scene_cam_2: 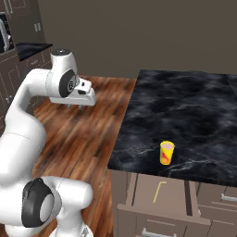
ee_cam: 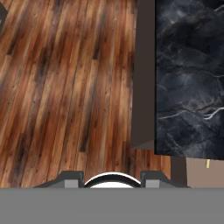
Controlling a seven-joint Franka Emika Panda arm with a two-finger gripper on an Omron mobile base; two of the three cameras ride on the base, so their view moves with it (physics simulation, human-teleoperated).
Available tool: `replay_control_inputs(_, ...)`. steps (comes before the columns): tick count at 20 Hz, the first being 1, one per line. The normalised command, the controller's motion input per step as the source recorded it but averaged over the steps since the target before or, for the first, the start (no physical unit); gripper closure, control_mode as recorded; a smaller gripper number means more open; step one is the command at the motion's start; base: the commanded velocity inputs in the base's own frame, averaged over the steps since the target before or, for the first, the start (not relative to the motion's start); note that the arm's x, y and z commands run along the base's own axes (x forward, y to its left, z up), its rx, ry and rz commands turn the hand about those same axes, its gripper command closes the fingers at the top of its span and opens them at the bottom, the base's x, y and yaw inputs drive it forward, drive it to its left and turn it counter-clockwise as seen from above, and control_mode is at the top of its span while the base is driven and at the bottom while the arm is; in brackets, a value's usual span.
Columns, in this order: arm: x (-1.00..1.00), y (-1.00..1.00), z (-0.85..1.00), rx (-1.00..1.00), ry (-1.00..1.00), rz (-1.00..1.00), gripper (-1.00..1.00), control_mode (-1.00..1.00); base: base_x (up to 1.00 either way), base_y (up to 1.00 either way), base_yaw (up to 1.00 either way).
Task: Pick up the straw from the right drawer and put it inside the smoothie cup.
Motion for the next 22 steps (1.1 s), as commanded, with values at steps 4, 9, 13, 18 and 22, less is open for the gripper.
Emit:
replay_control_inputs(4,-0.14,0.00,-0.03,0.00,0.00,-0.01,-1.00,-1.00,0.00,0.00,0.00)
replay_control_inputs(9,-0.55,0.00,-0.11,0.00,0.00,0.00,-1.00,-1.00,0.00,0.00,0.00)
replay_control_inputs(13,-0.57,0.00,-0.23,0.00,0.00,0.00,-1.00,-1.00,0.00,0.00,0.00)
replay_control_inputs(18,-0.34,0.00,-0.40,0.00,0.00,0.00,-1.00,-1.00,0.00,0.00,0.00)
replay_control_inputs(22,-0.07,0.00,-0.44,0.00,0.00,-0.01,-1.00,-1.00,0.00,0.00,0.00)
